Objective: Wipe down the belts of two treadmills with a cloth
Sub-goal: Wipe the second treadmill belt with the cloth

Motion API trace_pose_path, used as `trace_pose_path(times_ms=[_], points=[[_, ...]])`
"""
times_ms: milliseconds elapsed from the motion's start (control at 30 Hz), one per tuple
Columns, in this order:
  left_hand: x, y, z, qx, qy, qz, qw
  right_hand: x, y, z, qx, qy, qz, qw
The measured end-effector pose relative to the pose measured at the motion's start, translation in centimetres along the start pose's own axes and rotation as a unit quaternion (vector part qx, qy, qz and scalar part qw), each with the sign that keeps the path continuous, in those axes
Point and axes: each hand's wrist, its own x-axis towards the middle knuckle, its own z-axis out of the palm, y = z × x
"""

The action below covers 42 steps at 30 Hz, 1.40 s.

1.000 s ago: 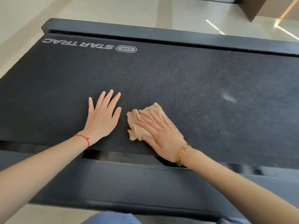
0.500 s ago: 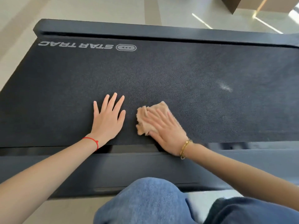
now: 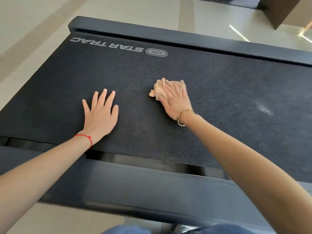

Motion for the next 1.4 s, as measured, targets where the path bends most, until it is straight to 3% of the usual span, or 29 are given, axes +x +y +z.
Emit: trace_pose_path(times_ms=[133, 267, 400, 533, 600, 767, 900, 967, 1033, 1167, 1333, 1400], points=[[0.5, -1.2, -0.4, 0.003, 0.003, -0.032, 0.999, -1.2, -6.5, 0.7, -0.013, 0.036, -0.159, 0.987], [0.2, -1.6, -0.3, 0.010, 0.008, -0.031, 0.999, -4.9, -7.9, 2.0, 0.061, -0.026, -0.234, 0.970], [0.1, -1.5, 0.0, 0.013, 0.010, -0.033, 0.999, -2.4, -4.4, 1.3, 0.037, 0.007, -0.225, 0.974], [0.1, -1.3, 0.3, 0.021, 0.021, -0.038, 0.999, 3.1, -0.7, 0.6, 0.011, 0.032, -0.073, 0.997], [0.1, -1.2, 0.3, 0.021, 0.024, -0.040, 0.999, 3.9, -1.1, 0.8, 0.011, 0.036, -0.045, 0.998], [0.0, -1.4, 0.4, 0.027, 0.025, -0.034, 0.999, -1.9, -6.8, 2.0, 0.033, 0.010, -0.241, 0.970], [0.0, -1.7, 0.3, 0.024, 0.019, -0.034, 0.999, -0.9, -4.7, 2.4, 0.045, 0.002, -0.259, 0.965], [0.0, -1.6, 0.3, 0.025, 0.017, -0.041, 0.999, 2.3, -2.6, 1.5, 0.030, 0.040, -0.244, 0.969], [0.0, -1.4, 0.4, 0.027, 0.021, -0.043, 0.998, 6.3, -0.1, 0.6, -0.002, 0.061, -0.172, 0.983], [0.0, -1.2, 0.5, 0.038, 0.029, -0.043, 0.998, 15.3, 3.0, 1.4, -0.013, 0.027, -0.023, 0.999], [0.1, -1.0, 0.5, 0.059, 0.032, -0.041, 0.997, 23.4, -1.5, 1.4, 0.017, -0.006, 0.043, 0.999], [0.2, -1.0, 0.6, 0.067, 0.034, -0.043, 0.996, 24.9, -5.2, 1.3, -0.006, -0.006, 0.020, 1.000]])
